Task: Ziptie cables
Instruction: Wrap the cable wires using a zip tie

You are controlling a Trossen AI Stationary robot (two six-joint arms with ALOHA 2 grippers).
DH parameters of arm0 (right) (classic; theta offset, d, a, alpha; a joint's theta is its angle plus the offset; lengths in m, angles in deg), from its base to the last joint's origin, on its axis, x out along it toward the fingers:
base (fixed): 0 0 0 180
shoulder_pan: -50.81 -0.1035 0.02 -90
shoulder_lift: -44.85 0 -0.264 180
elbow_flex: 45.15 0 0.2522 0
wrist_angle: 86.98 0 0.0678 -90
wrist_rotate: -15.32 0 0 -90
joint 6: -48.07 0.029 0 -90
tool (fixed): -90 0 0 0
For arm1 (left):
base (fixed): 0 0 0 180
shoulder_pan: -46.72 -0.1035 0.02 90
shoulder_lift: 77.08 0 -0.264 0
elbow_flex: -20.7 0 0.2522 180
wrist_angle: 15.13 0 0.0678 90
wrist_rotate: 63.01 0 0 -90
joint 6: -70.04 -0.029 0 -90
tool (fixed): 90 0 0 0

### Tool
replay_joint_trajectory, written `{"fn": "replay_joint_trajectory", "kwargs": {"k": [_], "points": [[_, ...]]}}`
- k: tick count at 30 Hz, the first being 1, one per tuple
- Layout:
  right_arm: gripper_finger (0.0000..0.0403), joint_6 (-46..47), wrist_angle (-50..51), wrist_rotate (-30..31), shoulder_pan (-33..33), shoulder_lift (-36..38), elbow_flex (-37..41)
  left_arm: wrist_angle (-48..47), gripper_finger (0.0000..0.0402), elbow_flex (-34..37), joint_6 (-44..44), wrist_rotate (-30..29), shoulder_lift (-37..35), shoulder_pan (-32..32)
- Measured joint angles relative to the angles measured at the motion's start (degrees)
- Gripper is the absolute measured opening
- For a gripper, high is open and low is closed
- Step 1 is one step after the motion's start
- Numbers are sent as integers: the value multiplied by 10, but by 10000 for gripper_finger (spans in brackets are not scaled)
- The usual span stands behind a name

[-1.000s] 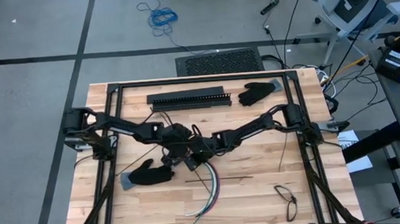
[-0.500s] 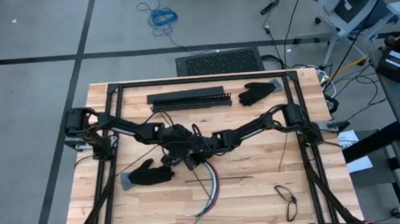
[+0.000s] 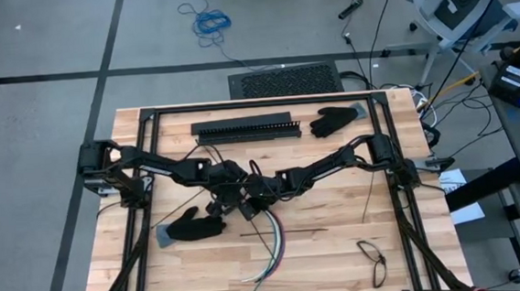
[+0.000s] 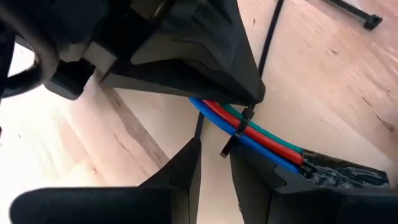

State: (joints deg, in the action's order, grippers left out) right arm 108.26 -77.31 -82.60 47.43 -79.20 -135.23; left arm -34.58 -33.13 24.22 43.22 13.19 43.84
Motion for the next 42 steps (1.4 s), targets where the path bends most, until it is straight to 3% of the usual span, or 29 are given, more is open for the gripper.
{"fn": "replay_joint_trajectory", "kwargs": {"k": [13, 18, 21, 34, 42], "points": [[0, 2, -5, -7, 0, 0, 0, 4, 79, 0, -19, 11, 6, 0], [0, 0, -7, -8, 0, 0, 0, -2, 15, 0, -41, 10, 6, 3], [0, 0, -8, -10, 0, 0, 0, -5, 5, 0, -42, 9, 6, 3], [0, -6, -66, -43, -37, 1, 0, 11, 1, -1, -42, -15, 6, 4], [0, 6, -64, -12, -37, 1, 0, 8, 0, -1, -13, -15, 6, 4]]}}
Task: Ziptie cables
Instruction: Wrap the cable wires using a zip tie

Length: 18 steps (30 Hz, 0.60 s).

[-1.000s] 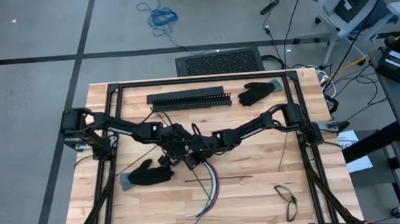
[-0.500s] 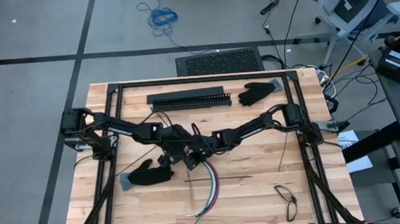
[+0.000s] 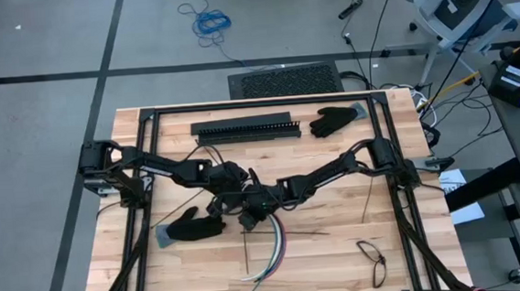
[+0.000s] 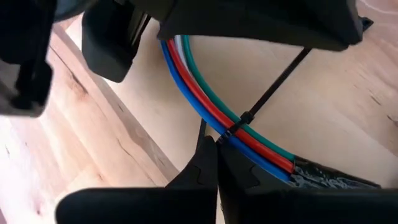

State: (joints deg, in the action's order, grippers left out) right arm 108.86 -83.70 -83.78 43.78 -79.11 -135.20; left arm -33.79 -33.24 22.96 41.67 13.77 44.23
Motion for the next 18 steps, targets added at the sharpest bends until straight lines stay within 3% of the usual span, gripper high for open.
{"fn": "replay_joint_trajectory", "kwargs": {"k": [4, 9, 15, 18], "points": [[7, -12, 9, -13, 16, 5, 0, 1, 0, 0, 3, -2, 0, -1], [57, -78, 115, -23, 32, 58, 1, 9, 0, -2, 0, -2, -2, 0], [138, -152, 255, 23, 38, 116, -1, 6, 0, 0, 11, -2, 0, 0], [169, -115, 308, 102, 27, 126, 1, -1, 0, 0, 25, -2, 0, 0]]}}
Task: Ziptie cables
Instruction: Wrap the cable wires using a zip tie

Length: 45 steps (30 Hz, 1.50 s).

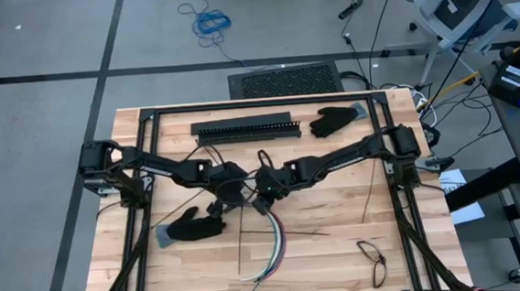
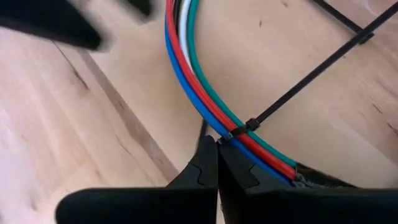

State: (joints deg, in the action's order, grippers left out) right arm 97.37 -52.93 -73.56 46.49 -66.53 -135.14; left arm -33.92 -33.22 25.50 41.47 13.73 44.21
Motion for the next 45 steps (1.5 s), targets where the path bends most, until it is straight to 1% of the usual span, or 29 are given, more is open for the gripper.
{"fn": "replay_joint_trajectory", "kwargs": {"k": [2, 4, 6, 8, 10, 12, 14, 15, 17, 19, 21, 23, 25, 27, 30, 31, 33, 35, 40, 45], "points": [[180, 38, 11, 73, -14, 15, 0, -5, 0, 0, 17, 0, 0, 0], [186, 89, 10, 107, -26, 29, 0, -11, 0, 0, 22, 0, 0, 0], [187, 153, -4, 126, -40, 35, 7, -14, 0, 0, 23, 0, 0, 0], [186, 246, -10, 161, -60, 36, 16, -13, 0, 0, 23, 0, 0, 0], [184, 367, -24, 212, -90, 36, 34, -13, 0, 0, 23, -2, 0, 0], [182, 489, -68, 253, -121, 33, 67, -13, 0, 0, 23, -8, 0, 0], [182, 568, -134, 273, -143, 31, 113, -13, 0, 0, 23, -11, 0, 0], [182, 591, -185, 279, -145, 31, 139, -11, 0, 0, 23, -11, 0, 0], [183, 606, -301, 303, -146, 29, 185, -5, 0, 0, 25, -12, 0, -2], [188, 618, -395, 331, -143, 12, 211, 6, 0, 0, 38, -13, 0, -4], [195, 617, -435, 346, -134, -15, 217, 8, 0, 0, 52, -13, 0, -7], [203, 594, -463, 327, -120, -40, 200, 8, 0, 0, 53, -13, 0, -9], [211, 560, -499, 288, -110, -65, 161, 11, 0, 0, 53, -18, 0, -9], [218, 523, -486, 260, -99, -85, 125, 12, 0, 0, 53, -21, 0, -9], [221, 473, -460, 189, -82, -104, 78, 15, 0, 0, 53, -23, 0, -9], [221, 464, -443, 179, -79, -105, 69, 16, 0, 0, 54, -24, 0, -10], [221, 460, -421, 173, -77, -106, 64, 16, 0, 0, 55, -27, 0, -9], [222, 465, -404, 180, -77, -106, 64, 16, 0, 0, 55, -30, 0, -10], [222, 525, -384, 176, -78, -107, 66, 16, 0, 0, 55, -35, 0, -10], [220, 560, -368, 183, -75, -107, 66, 20, 0, 0, 54, -42, 0, -10]]}}
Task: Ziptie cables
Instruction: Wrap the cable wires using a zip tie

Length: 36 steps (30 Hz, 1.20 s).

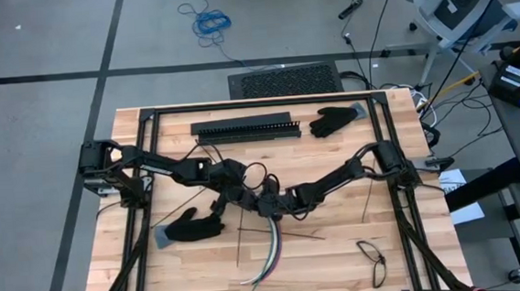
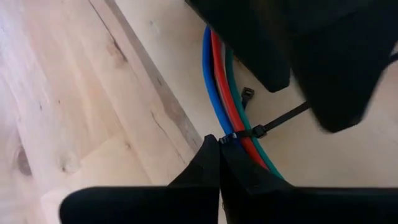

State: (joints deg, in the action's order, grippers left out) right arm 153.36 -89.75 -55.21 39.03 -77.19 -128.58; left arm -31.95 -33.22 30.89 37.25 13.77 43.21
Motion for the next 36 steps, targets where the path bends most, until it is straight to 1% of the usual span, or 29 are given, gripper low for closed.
{"fn": "replay_joint_trajectory", "kwargs": {"k": [2, 6, 11, 17, 24, 30, 36], "points": [[214, 18, 2, -8, 3, -5, -1, 4, 0, 0, -1, -10, 0, 0], [199, 19, 13, -30, 3, -22, -15, 15, 0, 1, -2, -18, 0, -6], [172, 16, 67, -45, 5, -41, -57, 10, 0, 2, -2, -18, 0, -11], [134, 10, 86, -40, 12, -30, -60, 0, 0, 2, 10, -18, 0, -14], [117, 11, 92, -38, 12, -30, -60, -2, 0, 2, 15, -17, 0, -14], [74, 3, 95, -37, 14, -30, -60, -4, 0, 2, 29, -6, 0, -8], [72, -3, 103, -36, 18, -30, -59, -4, 0, 2, 33, -5, 0, -2]]}}
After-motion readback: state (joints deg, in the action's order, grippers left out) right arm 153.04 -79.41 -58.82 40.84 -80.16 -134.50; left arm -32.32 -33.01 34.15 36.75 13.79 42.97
